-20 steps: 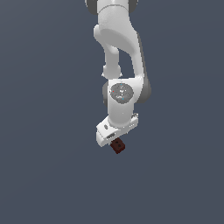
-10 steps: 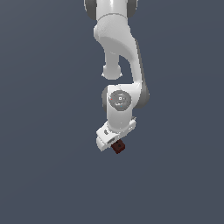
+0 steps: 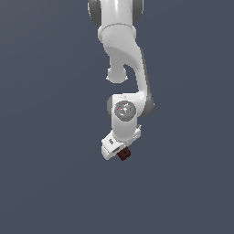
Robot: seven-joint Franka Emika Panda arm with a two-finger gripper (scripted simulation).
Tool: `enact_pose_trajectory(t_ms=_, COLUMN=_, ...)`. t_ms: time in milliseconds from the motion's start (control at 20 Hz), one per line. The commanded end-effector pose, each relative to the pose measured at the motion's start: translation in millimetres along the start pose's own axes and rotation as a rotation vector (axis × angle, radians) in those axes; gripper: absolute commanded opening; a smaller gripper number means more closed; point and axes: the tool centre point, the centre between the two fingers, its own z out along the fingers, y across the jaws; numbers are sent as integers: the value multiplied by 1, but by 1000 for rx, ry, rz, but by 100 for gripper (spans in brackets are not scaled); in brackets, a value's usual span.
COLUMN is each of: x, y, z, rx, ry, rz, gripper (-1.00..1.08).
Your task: Pick up the object and move it to a goal position.
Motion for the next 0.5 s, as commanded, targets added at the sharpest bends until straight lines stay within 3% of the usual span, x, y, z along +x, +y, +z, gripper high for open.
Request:
enact_pose_trajectory(t_ms=0, x=-1, y=0, z=13, rx=1, ry=-1, rz=-1, gripper=100)
enact_pose_trajectory(t_ms=350, x=0, y=0, z=24, rx=1, ry=-1, rz=-2, gripper=100)
enact_pose_trajectory(t_ms=400, x=0, y=0, z=24, rx=1, ry=-1, rz=-2, gripper=-100)
enact_pose_trajectory(t_ms=450, x=0, y=0, z=24, rx=1, ry=-1, rz=-2, gripper=-100)
